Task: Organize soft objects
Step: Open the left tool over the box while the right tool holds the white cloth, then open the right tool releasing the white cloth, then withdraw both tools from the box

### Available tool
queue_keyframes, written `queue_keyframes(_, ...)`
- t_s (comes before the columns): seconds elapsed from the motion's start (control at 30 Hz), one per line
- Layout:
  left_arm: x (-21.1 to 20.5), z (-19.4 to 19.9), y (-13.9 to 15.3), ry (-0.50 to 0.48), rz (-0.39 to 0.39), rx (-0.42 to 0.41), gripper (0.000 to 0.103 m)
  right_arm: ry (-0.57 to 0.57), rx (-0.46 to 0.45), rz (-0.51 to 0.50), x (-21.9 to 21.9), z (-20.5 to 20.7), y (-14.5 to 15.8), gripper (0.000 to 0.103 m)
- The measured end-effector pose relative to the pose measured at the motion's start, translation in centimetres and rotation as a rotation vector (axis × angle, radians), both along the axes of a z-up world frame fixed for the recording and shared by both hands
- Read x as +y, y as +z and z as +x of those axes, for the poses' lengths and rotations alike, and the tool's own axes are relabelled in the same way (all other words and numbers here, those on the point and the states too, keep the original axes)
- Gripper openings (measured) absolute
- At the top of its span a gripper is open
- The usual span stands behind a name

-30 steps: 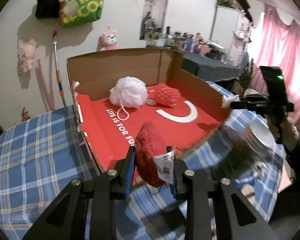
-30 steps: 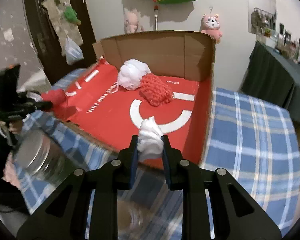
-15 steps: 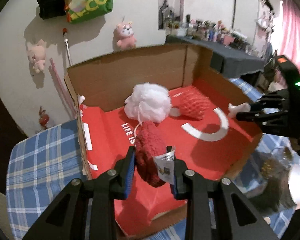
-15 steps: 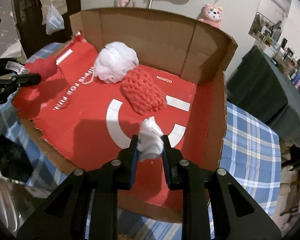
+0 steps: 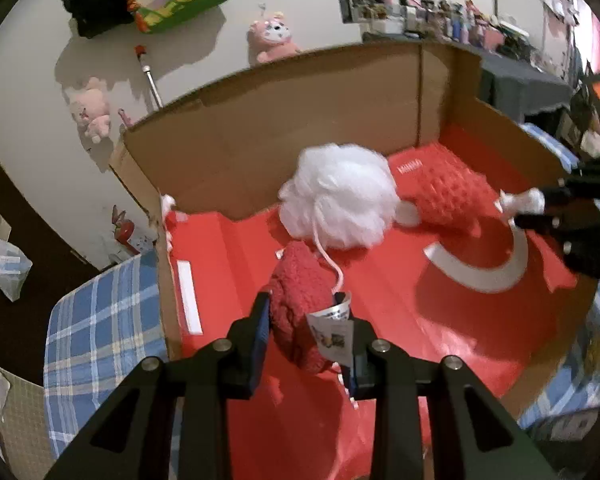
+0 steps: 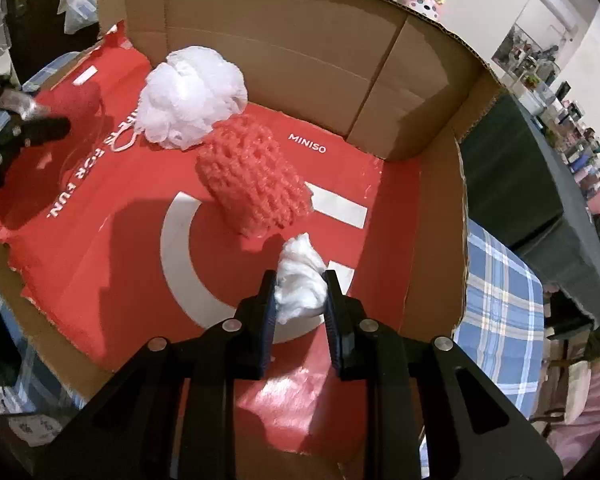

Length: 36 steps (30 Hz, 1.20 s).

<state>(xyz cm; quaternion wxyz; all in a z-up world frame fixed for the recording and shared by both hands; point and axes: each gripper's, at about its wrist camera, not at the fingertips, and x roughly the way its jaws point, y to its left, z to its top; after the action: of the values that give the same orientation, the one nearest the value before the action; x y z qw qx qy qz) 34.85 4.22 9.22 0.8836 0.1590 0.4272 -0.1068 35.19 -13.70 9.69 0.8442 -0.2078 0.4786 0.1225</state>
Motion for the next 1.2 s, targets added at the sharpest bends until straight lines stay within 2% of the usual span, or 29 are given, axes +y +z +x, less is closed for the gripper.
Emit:
queue_keyframes(0.17, 0.5, 0.9, 1.6, 0.038, -0.037, -0.073, 0.034, 0.003, -0.017, -0.003, 0.2, 0.0, 0.1, 0.021)
queue_keyframes(0.23, 0.7, 0.9, 1.4, 0.034, -0.055, -0.056, 0.034, 0.0, -0.007, -0.01, 0.2, 0.1, -0.1, 0.021)
queue_keyframes(0.37, -0.4, 0.9, -1.3, 0.002, 0.027, 0.034, 0.035, 0.006, 0.026, -0.04, 0.3, 0.3, -1.2, 0.021)
queue_keyframes(0.43, -0.6, 0.9, -2.4, 0.0, 0.061, 0.051, 0.037, 0.004, 0.031, -0.053, 0.4, 0.4, -1.5, 0.021)
queue_keyframes(0.5, -0.5, 0.9, -2.9, 0.008, 0.068, 0.063, 0.056, 0.005, 0.037, -0.055, 0.4, 0.4, -1.7, 0.021)
queue_keyframes(0.57, -0.3, 1.2, -2.9, 0.012, 0.053, 0.089, 0.065, 0.01, 0.04, -0.065, 0.4, 0.4, -1.9, 0.021)
queue_keyframes(0.63, -0.1, 1.2, -2.6, 0.02, 0.036, 0.086, 0.066, 0.018, 0.035, -0.075, 0.5, 0.2, -2.0, 0.021)
queue_keyframes(0.7, 0.0, 1.1, -2.4, 0.015, 0.036, 0.081, 0.069, 0.019, 0.041, -0.074, 0.5, 0.4, -2.2, 0.026)
queue_keyframes(0.73, 0.1, 1.1, -2.4, 0.012, 0.037, 0.081, 0.07, 0.021, 0.041, -0.073, 0.5, 0.4, -2.2, 0.033)
queue_keyframes(0.77, 0.1, 1.1, -2.4, 0.01, 0.038, 0.082, 0.071, 0.022, 0.038, -0.075, 0.5, 0.3, -2.2, 0.051)
queue_keyframes(0.87, -0.4, 0.7, -2.5, 0.002, 0.045, 0.078, 0.076, 0.053, 0.015, -0.082, 1.0, -0.2, -2.2, 0.061)
queue_keyframes(0.93, -0.4, 0.5, -2.3, -0.008, 0.038, 0.07, 0.083, 0.051, -0.005, -0.092, 1.3, -0.5, -2.0, 0.062)
queue_keyframes(1.0, -0.6, 0.2, -2.0, -0.017, 0.03, 0.051, 0.088, 0.052, -0.008, -0.059, 1.2, -0.7, -1.5, 0.062)
queue_keyframes(1.2, -1.2, -2.3, 0.3, -0.055, -0.002, -0.044, 0.097, 0.039, -0.067, -0.023, 0.6, -2.3, 1.5, 0.062)
